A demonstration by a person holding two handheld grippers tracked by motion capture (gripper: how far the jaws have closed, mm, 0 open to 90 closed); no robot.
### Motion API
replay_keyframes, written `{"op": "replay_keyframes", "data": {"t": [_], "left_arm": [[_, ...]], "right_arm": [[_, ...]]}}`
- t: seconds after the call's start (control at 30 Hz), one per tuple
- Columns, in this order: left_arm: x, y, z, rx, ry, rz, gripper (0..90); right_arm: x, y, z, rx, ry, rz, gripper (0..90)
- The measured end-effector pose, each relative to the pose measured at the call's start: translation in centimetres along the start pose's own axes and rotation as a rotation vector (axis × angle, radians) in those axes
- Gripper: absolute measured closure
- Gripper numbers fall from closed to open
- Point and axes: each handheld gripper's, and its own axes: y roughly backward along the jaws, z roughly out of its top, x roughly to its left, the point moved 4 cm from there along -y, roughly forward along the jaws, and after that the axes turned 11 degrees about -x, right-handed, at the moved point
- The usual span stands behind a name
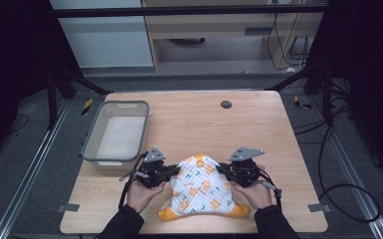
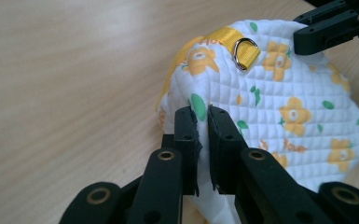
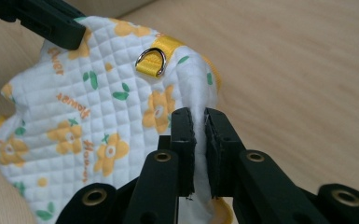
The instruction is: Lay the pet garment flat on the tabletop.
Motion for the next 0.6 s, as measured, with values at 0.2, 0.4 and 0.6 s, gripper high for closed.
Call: {"op": "replay_keyframes", "data": {"t": [0.2,0.4,0.6], "left_arm": [[-0.2,0.3,3.6,-0.109,-0.079,0.067,83.0],[2.3,-2.4,5.5,-0.149,-0.067,0.21,72.2],[3.6,-2.3,4.3,-0.149,-0.038,0.238,47.9]], "right_arm": [[-0.6,1.0,3.2,-0.155,0.031,-0.076,82.1],[-2.9,-1.0,4.4,-0.199,0.051,-0.228,67.5],[-4.4,-1.5,2.8,-0.162,0.011,-0.26,56.9]]}}
